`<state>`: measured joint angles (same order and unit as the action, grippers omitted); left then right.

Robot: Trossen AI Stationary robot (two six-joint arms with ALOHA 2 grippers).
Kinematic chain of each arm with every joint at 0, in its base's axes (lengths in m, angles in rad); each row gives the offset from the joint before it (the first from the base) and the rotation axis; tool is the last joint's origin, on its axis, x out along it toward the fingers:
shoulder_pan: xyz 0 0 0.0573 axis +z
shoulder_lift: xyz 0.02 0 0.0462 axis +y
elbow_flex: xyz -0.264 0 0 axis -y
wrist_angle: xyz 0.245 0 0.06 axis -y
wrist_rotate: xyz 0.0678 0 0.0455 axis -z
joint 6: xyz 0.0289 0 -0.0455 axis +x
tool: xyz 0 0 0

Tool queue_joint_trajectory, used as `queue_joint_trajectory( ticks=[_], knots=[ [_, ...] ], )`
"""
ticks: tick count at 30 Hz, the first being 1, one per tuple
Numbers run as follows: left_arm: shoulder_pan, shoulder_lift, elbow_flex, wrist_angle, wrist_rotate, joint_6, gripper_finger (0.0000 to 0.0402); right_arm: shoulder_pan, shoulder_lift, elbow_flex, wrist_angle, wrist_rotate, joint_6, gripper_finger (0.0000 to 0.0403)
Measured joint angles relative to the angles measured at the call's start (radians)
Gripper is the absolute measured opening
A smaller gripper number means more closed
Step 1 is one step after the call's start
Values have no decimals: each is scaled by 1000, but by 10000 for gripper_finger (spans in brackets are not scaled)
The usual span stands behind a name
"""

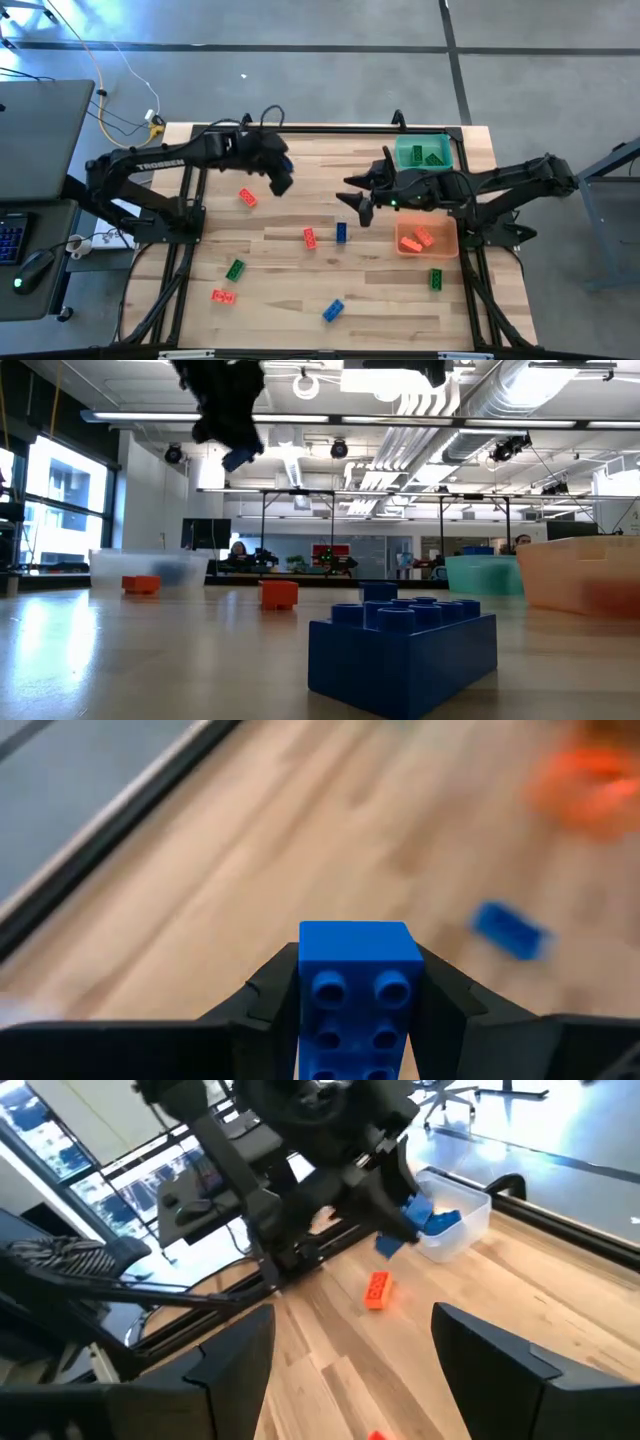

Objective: Sort & place blocks by color
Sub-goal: Put the blue game piece into the transparent bin

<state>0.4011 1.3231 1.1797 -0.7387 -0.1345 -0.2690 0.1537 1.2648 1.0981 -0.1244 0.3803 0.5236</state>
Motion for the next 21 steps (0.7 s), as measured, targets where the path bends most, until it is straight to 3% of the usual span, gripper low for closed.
queue_joint_trajectory(
  ticks=[6, 21],
  knots=[
    [176, 0, 0, -93, -58, 5, 110, -31, 0, 0, 0, -6, 38, 256],
    [573, 69, -1, -192, -23, 45, 110, -69, 0, 0, -63, -4, 56, 257]
  ],
)
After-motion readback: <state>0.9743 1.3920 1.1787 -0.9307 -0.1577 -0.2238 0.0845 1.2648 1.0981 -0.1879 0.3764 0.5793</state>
